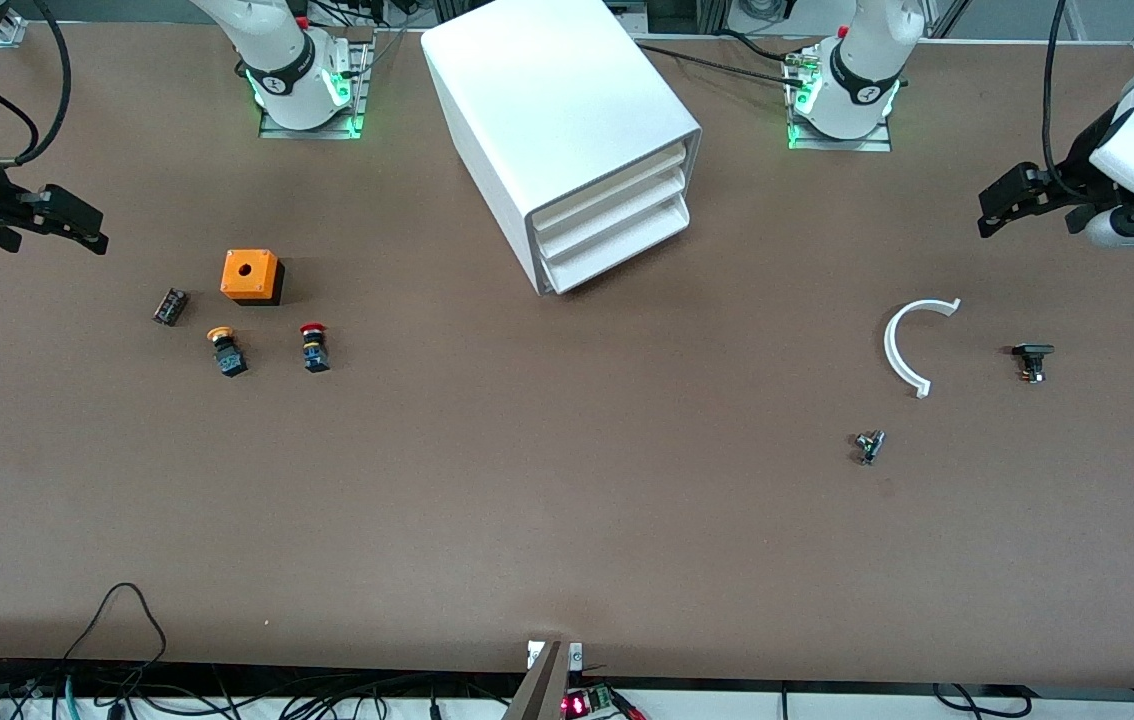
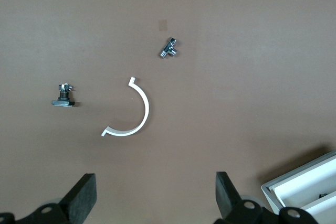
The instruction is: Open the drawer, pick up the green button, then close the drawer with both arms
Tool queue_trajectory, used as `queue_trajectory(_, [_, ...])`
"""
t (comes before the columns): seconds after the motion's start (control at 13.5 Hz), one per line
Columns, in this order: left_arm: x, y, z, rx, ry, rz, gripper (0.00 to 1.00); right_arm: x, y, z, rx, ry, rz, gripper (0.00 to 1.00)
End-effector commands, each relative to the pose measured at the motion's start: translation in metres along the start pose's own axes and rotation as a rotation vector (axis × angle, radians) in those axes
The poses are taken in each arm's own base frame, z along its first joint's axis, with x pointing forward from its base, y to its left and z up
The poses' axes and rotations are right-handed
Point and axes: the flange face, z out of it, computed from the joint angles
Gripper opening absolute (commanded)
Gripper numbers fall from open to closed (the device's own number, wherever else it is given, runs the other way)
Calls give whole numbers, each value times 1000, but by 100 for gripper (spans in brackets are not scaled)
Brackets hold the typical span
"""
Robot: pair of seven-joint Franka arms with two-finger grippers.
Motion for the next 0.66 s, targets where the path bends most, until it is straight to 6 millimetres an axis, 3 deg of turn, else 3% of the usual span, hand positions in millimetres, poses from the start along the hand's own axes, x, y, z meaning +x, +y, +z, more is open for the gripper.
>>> queue_trajectory(0.0, [15,6,5,30,-24,14,100,-5,1,-9,2,3,1,100])
queue_trajectory(0.07, [23,4,18,31,-49,16,100,-5,1,-9,2,1,3,100])
queue_trajectory(0.15, [37,5,51,39,-110,23,100,-5,1,-9,2,3,3,100])
queue_trajectory(0.37, [42,7,73,30,-153,26,100,-5,2,-8,2,1,4,100])
queue_trajectory(0.44, [44,17,88,8,-184,37,100,-5,2,-8,2,1,4,100])
queue_trajectory(0.52, [47,24,109,-46,-226,33,100,-5,2,-8,2,1,4,100])
queue_trajectory(0.59, [51,25,146,-97,-301,18,100,-5,2,-8,2,1,4,100])
